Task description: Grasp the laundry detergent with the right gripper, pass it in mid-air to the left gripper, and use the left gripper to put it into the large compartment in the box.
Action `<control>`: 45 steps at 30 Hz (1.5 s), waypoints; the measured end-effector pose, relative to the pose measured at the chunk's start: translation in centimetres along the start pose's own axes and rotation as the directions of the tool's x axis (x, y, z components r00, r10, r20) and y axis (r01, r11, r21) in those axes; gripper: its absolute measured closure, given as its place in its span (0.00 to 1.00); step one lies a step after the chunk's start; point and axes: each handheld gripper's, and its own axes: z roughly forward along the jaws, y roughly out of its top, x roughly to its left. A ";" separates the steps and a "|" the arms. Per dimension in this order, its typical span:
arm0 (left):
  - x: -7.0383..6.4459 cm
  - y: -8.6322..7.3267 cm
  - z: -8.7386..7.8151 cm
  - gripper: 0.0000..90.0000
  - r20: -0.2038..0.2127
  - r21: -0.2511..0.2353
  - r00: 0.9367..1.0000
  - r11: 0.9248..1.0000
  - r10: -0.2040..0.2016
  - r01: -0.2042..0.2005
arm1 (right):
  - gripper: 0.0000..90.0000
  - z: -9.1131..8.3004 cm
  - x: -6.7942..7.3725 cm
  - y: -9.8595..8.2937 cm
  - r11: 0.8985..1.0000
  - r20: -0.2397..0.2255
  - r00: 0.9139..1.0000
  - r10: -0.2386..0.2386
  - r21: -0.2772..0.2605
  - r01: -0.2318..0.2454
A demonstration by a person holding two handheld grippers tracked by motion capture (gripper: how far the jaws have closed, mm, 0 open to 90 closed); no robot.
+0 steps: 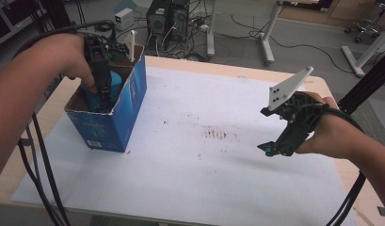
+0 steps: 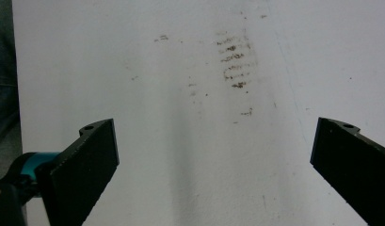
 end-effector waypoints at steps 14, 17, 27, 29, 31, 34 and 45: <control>0.7 0.2 1.4 0.42 0.027 -0.015 1.000 1.000 0.003 -0.002 | 0.01 0.5 0.2 -0.2 1.000 -0.009 1.000 0.010 0.005 -0.010; 0.8 0.1 1.4 0.42 0.039 -0.016 0.999 1.000 -0.010 0.011 | 0.01 0.5 0.2 -0.2 1.000 -0.009 1.000 0.011 0.004 -0.011; 0.8 -0.5 -0.6 0.31 0.039 -0.045 0.999 0.998 -0.038 0.040 | 0.01 0.2 0.1 -0.2 1.000 -0.015 1.000 0.009 -0.018 -0.009; 0.7 -0.6 -1.4 0.29 0.031 -0.048 0.999 0.998 -0.037 0.039 | 0.01 0.1 0.1 -0.3 1.000 -0.016 1.000 0.008 -0.021 -0.009; 0.6 -0.8 -2.3 0.28 0.032 -0.053 0.999 0.998 -0.029 0.031 | 0.01 -0.1 0.1 -0.3 1.000 -0.014 1.000 0.007 -0.026 -0.008; 0.3 -0.9 -3.9 0.28 0.025 -0.056 1.000 0.998 -0.012 0.013 | 0.01 -0.3 0.0 -0.3 0.999 -0.011 1.000 0.009 -0.037 -0.009; -1.8 -0.3 -8.4 0.24 -0.019 -0.101 0.998 0.993 0.062 -0.063 | 0.01 -1.1 -0.2 -0.2 0.999 -0.009 1.000 0.006 -0.044 -0.007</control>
